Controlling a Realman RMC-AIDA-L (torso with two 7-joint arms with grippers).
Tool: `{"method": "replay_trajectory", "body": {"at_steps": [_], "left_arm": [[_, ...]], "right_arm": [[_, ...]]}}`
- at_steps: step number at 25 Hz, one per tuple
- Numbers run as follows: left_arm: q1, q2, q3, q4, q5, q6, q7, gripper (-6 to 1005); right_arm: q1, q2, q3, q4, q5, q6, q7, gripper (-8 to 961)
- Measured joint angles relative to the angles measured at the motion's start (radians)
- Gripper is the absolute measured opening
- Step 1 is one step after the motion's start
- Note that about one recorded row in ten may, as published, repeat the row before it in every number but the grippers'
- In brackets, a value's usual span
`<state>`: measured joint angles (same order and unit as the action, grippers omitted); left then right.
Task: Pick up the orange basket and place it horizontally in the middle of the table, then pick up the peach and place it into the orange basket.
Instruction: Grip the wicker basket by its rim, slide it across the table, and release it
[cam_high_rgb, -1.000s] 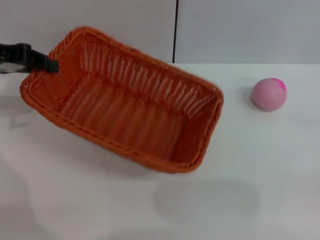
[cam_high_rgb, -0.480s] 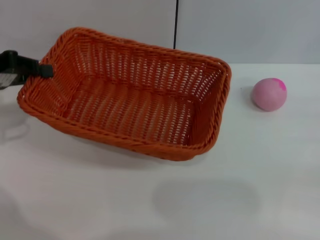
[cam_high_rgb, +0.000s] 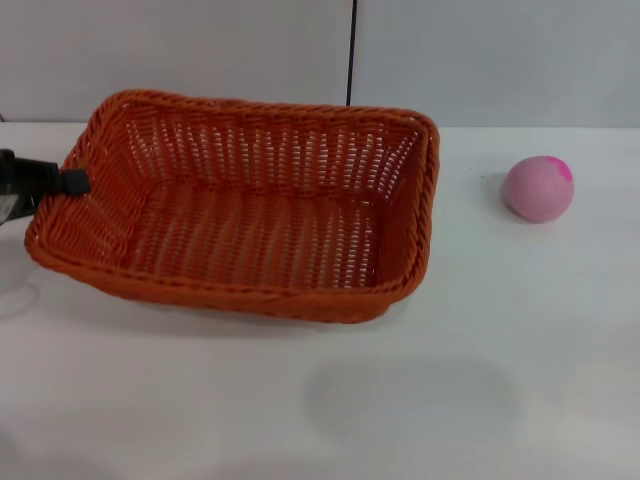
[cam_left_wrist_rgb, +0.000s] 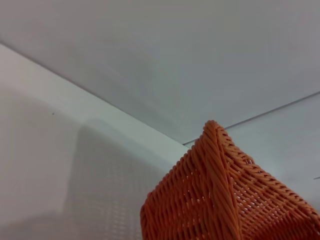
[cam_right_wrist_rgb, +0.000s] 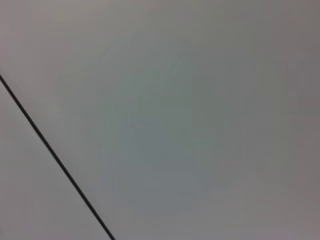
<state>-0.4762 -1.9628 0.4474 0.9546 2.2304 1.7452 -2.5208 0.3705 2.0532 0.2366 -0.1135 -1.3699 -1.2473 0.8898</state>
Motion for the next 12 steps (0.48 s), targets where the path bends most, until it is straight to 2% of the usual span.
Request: {"method": "replay_trajectory", "body": {"at_steps": [3, 4, 5, 6, 8, 9, 10, 11, 12], "left_arm": [[0.024, -0.010, -0.002, 0.004, -0.013, -0.002, 0.003, 174], [0.053, -0.028, -0.003, 0.003, -0.032, -0.003, 0.011, 174], [0.053, -0.028, -0.003, 0.003, -0.032, -0.003, 0.011, 174], [0.062, -0.040, -0.003, 0.000, -0.036, -0.005, 0.016, 174], [0.062, -0.040, -0.003, 0.000, -0.036, -0.005, 0.016, 174], [0.073, -0.056, -0.002, -0.001, -0.037, -0.010, 0.024, 174], [0.073, -0.056, -0.002, -0.001, -0.037, -0.010, 0.024, 174], [0.087, -0.076, -0.002, 0.000, -0.037, -0.018, 0.037, 175], [0.090, -0.082, -0.002, 0.003, -0.037, -0.020, 0.040, 175]], "right_arm": [[0.004, 0.000, -0.003, 0.000, 0.000, 0.000, 0.000, 513], [0.005, 0.000, -0.003, 0.000, 0.000, 0.000, 0.000, 512], [0.006, 0.000, -0.003, 0.000, 0.000, 0.000, 0.000, 511], [0.007, 0.000, -0.004, 0.000, 0.000, 0.001, 0.000, 510], [0.009, 0.000, -0.005, 0.000, 0.000, 0.003, 0.000, 508], [0.010, 0.000, -0.006, 0.000, -0.001, 0.006, 0.000, 507], [0.011, 0.000, -0.007, 0.000, -0.003, 0.008, 0.000, 506], [0.011, 0.000, -0.007, 0.000, -0.003, 0.009, 0.000, 505], [0.012, 0.000, -0.007, 0.000, -0.004, 0.010, 0.000, 504]]}}
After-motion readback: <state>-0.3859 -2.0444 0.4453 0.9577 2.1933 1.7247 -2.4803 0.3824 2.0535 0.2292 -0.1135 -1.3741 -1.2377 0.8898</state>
